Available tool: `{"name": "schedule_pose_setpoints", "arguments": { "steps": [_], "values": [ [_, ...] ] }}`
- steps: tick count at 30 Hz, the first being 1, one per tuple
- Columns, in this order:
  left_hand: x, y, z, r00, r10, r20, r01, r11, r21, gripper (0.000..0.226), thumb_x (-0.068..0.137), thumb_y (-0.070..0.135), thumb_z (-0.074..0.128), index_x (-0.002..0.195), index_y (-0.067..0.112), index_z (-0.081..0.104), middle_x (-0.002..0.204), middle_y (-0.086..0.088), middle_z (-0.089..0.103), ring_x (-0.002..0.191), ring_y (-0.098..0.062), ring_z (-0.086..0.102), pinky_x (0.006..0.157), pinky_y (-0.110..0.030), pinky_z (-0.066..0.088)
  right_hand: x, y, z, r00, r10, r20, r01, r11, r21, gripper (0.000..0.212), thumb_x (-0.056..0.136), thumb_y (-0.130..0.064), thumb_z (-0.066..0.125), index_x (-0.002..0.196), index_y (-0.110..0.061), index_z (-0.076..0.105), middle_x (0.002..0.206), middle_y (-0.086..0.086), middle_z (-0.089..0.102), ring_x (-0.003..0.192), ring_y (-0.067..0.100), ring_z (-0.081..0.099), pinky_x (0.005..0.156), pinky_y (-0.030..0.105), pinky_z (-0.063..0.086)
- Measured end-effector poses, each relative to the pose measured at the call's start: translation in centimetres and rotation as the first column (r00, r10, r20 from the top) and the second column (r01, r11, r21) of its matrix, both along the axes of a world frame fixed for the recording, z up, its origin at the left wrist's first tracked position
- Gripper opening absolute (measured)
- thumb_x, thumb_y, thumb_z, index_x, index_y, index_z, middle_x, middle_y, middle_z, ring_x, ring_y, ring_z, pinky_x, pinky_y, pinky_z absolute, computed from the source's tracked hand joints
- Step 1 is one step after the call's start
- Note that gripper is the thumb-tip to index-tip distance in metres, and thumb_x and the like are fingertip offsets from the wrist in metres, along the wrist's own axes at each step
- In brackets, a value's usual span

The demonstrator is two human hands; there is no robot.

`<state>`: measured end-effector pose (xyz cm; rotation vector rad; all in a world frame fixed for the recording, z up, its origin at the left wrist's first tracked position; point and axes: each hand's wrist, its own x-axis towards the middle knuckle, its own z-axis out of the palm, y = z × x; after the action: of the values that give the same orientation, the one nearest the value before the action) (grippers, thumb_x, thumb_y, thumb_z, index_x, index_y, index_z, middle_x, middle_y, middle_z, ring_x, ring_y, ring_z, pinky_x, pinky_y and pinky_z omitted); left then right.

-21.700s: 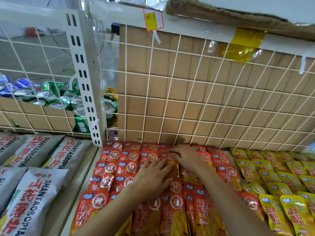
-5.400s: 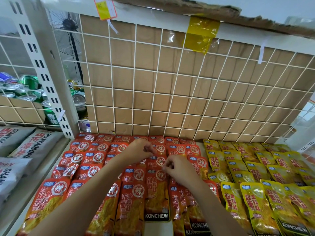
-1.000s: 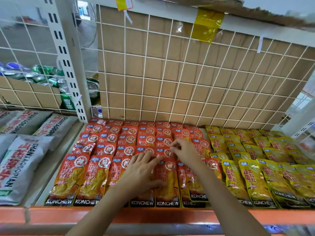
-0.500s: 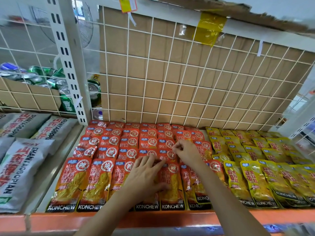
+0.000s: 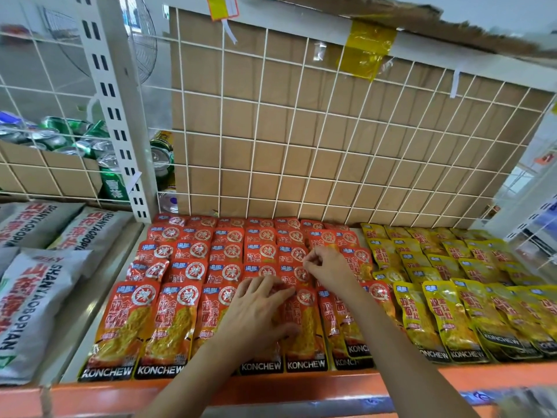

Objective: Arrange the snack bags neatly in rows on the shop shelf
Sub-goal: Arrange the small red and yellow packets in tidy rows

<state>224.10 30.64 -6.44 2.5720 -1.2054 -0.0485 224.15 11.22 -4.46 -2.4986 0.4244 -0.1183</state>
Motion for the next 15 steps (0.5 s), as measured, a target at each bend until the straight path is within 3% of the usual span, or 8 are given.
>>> {"name": "schedule_pose_setpoints", "arguments": {
  "steps": [9,12,15],
  "values": [
    [0.0,0.0,0.0,1.0,0.01,-0.023,-0.011,0.999,-0.044,0.085,0.068,0.08,0.015,0.139,0.038,0.034,0.139,0.013,0.034,0.132,-0.01,0.029,0.112,-0.033,0.014,-0.2,-0.1,0.2,1.0,0.014,0.022,-0.015,1.0,0.022,0.006,0.088,-0.025,0.059,0.086,-0.02,0.057,0.086,-0.007,0.057,0.082,0.008,0.055,0.062,0.012,0.04],
    [0.0,-0.3,0.3,0.998,0.054,-0.023,-0.057,0.992,-0.113,0.061,0.081,0.074,0.021,0.122,0.039,0.047,0.124,0.015,0.049,0.115,-0.008,0.048,0.101,-0.033,0.035,-0.7,-0.5,0.8,0.992,-0.037,0.123,0.033,0.999,0.035,0.009,0.088,-0.029,0.059,0.094,-0.021,0.058,0.09,-0.011,0.057,0.083,0.006,0.054,0.065,0.015,0.04],
    [0.4,-0.8,0.9,0.996,0.077,-0.034,-0.081,0.981,-0.178,0.053,0.085,0.063,0.027,0.126,0.036,0.046,0.127,0.016,0.044,0.119,-0.007,0.043,0.1,-0.025,0.025,-1.4,-1.6,1.2,0.981,-0.062,0.186,0.063,0.998,-0.002,0.013,0.088,-0.028,0.059,0.1,-0.022,0.059,0.099,-0.009,0.06,0.087,0.008,0.055,0.073,0.022,0.043]
  ]
}}
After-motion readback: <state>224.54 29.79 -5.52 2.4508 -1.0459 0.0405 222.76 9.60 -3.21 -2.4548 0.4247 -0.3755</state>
